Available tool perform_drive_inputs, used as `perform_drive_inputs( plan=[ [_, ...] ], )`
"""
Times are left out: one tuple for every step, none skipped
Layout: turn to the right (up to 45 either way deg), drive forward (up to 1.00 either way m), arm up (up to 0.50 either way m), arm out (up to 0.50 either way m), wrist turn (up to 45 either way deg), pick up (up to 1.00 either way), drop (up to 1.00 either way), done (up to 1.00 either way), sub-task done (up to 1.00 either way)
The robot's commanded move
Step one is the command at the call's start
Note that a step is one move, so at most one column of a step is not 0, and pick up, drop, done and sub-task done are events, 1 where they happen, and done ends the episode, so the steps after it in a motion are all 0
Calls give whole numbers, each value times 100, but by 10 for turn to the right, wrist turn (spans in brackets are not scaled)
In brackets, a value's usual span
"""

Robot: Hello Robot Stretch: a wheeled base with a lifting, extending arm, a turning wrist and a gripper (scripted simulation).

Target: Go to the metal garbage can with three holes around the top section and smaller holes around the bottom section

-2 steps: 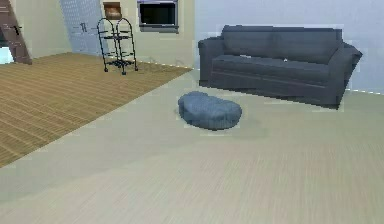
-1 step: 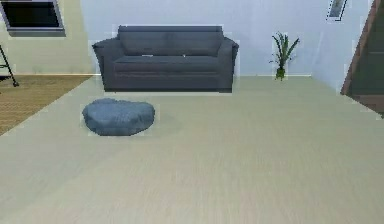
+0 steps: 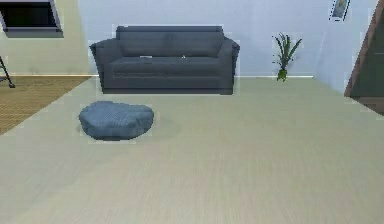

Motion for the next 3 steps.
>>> perform_drive_inputs(
  plan=[
    [-450,0,0,0,0,0,0,0,0],
    [-210,0,0,0,0,0,0,0,0],
    [0,100,0,0,0,0,0,0,0]
  ],
)
